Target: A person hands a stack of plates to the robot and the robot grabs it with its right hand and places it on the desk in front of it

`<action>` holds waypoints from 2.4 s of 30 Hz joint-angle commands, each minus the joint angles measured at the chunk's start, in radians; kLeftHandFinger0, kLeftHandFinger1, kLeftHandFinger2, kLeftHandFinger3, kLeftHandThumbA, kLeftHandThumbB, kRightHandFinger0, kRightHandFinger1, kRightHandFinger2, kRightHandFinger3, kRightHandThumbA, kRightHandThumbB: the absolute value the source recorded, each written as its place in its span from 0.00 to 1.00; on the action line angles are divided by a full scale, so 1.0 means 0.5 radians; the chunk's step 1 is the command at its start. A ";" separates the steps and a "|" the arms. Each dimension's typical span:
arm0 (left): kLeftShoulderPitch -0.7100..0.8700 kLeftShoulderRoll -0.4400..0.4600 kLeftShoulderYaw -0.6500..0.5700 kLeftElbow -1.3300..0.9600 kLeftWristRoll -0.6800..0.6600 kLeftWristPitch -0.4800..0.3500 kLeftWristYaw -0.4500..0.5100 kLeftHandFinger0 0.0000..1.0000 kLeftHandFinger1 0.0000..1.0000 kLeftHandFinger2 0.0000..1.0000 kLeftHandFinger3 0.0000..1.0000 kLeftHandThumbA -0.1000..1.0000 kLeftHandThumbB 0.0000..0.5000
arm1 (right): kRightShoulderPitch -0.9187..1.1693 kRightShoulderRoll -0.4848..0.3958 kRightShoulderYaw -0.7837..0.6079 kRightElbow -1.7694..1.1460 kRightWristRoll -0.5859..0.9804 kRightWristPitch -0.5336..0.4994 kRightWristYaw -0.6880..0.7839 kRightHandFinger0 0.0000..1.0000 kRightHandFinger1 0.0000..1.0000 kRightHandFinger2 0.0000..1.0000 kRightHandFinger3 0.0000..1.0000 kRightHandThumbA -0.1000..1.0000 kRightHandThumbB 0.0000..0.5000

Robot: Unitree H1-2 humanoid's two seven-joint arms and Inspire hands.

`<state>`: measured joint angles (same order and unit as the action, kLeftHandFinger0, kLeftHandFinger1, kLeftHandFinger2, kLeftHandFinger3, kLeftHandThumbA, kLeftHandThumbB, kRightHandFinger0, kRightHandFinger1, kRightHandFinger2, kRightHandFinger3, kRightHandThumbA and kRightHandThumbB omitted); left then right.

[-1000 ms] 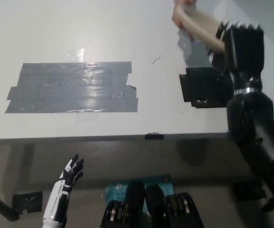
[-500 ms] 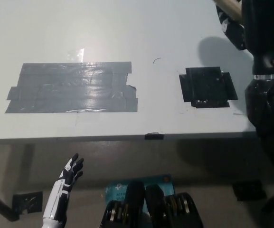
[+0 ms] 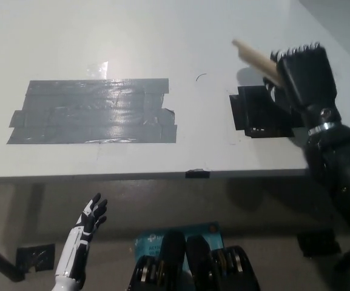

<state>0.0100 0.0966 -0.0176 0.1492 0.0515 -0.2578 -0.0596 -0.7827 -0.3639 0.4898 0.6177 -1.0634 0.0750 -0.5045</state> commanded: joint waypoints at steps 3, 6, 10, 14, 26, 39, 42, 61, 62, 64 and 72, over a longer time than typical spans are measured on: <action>-0.023 0.001 -0.004 -0.046 0.016 -0.006 0.011 1.00 1.00 1.00 1.00 1.00 0.44 | -0.084 0.011 0.020 0.135 0.034 -0.143 -0.137 0.00 0.00 0.07 0.08 0.60 0.11; -0.031 0.000 -0.003 -0.050 0.024 0.003 0.016 1.00 1.00 1.00 1.00 1.00 0.43 | -0.091 0.028 0.040 0.181 0.035 -0.172 -0.146 0.00 0.00 0.04 0.06 0.60 0.12; -0.035 0.007 -0.007 -0.046 0.035 0.004 0.013 1.00 1.00 1.00 1.00 1.00 0.45 | -0.056 0.051 0.009 0.162 0.158 -0.223 0.033 0.03 0.07 0.16 0.20 0.70 0.15; -0.038 0.008 -0.001 -0.053 0.029 0.015 0.011 1.00 1.00 0.99 1.00 1.00 0.44 | 0.021 0.045 -0.146 -0.211 0.646 -0.207 0.694 0.70 0.79 0.86 0.98 0.92 0.52; -0.042 0.007 -0.012 -0.062 0.049 0.037 0.004 1.00 1.00 1.00 1.00 1.00 0.42 | 0.026 -0.059 -0.183 -0.915 1.425 -0.003 1.613 1.00 1.00 1.00 1.00 1.00 0.91; -0.073 0.014 -0.006 -0.060 0.031 0.055 -0.009 1.00 1.00 0.99 1.00 1.00 0.44 | -0.021 -0.158 -0.280 -1.382 1.893 0.286 1.992 1.00 1.00 1.00 1.00 1.00 1.00; -0.092 0.014 -0.005 -0.073 0.040 0.080 -0.004 1.00 1.00 1.00 1.00 1.00 0.44 | -0.047 -0.180 -0.448 -1.614 2.265 0.327 2.002 1.00 1.00 1.00 1.00 1.00 1.00; -0.037 -0.007 -0.017 -0.062 -0.005 0.065 -0.025 1.00 1.00 1.00 1.00 1.00 0.50 | 0.804 -0.241 -0.809 -3.135 2.610 0.466 1.316 1.00 1.00 1.00 1.00 1.00 0.89; -0.025 -0.011 -0.019 -0.059 -0.001 0.055 -0.023 1.00 1.00 1.00 1.00 1.00 0.50 | 0.908 -0.218 -0.798 -3.135 2.596 0.413 1.304 1.00 1.00 1.00 1.00 1.00 0.86; 0.010 -0.016 -0.024 -0.058 -0.002 0.045 -0.025 1.00 1.00 1.00 1.00 1.00 0.51 | 1.114 -0.133 -0.782 -3.131 2.555 0.371 1.285 1.00 1.00 1.00 1.00 1.00 0.86; 0.089 -0.023 -0.039 -0.049 -0.012 0.014 -0.036 1.00 1.00 1.00 1.00 1.00 0.52 | 1.655 0.173 -0.742 -2.531 2.479 0.033 1.336 1.00 1.00 1.00 1.00 1.00 0.78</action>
<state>0.0231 0.0897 -0.0237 0.1548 0.0654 -0.2271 -0.0611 -0.1050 -0.3547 0.1697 -0.6879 -0.0235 0.1979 0.1970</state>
